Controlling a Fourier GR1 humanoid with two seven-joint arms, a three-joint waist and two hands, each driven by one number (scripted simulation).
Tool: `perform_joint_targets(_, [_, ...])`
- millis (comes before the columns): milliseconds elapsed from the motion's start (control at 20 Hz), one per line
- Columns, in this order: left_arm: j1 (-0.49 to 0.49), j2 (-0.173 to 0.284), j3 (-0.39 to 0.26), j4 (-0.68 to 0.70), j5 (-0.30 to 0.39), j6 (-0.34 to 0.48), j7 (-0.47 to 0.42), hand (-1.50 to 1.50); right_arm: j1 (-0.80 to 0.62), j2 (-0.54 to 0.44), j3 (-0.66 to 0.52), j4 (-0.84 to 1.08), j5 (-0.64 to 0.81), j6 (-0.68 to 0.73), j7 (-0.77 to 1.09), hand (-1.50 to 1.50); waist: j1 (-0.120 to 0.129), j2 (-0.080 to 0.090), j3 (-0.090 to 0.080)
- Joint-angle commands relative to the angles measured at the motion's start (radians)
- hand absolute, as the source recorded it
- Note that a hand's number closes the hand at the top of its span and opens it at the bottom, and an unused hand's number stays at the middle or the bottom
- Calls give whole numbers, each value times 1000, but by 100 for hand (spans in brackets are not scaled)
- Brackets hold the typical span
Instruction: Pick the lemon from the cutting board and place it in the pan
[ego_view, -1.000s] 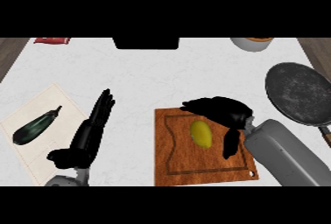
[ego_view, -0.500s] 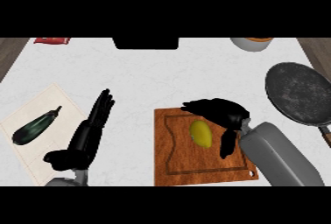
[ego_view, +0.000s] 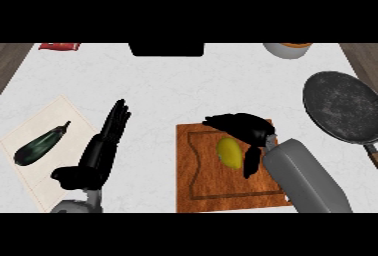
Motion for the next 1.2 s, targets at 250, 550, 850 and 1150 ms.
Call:
perform_joint_targets(250, [-28,-5,36,-3,8,-29,40,0,0,23,77,182,161,-58,-102,150,3,2,0])
perform_joint_targets(550, [34,-45,11,-11,-48,-5,-22,0,-63,55,51,253,252,-154,-175,150,3,0,0])
perform_joint_targets(850, [37,-63,11,45,-61,-26,-67,0,-95,66,-34,351,270,-279,-269,150,5,2,0])
perform_joint_targets(1150, [2,-30,65,10,-36,-37,-15,0,-5,107,-147,187,249,-333,2,150,-23,-5,-1])
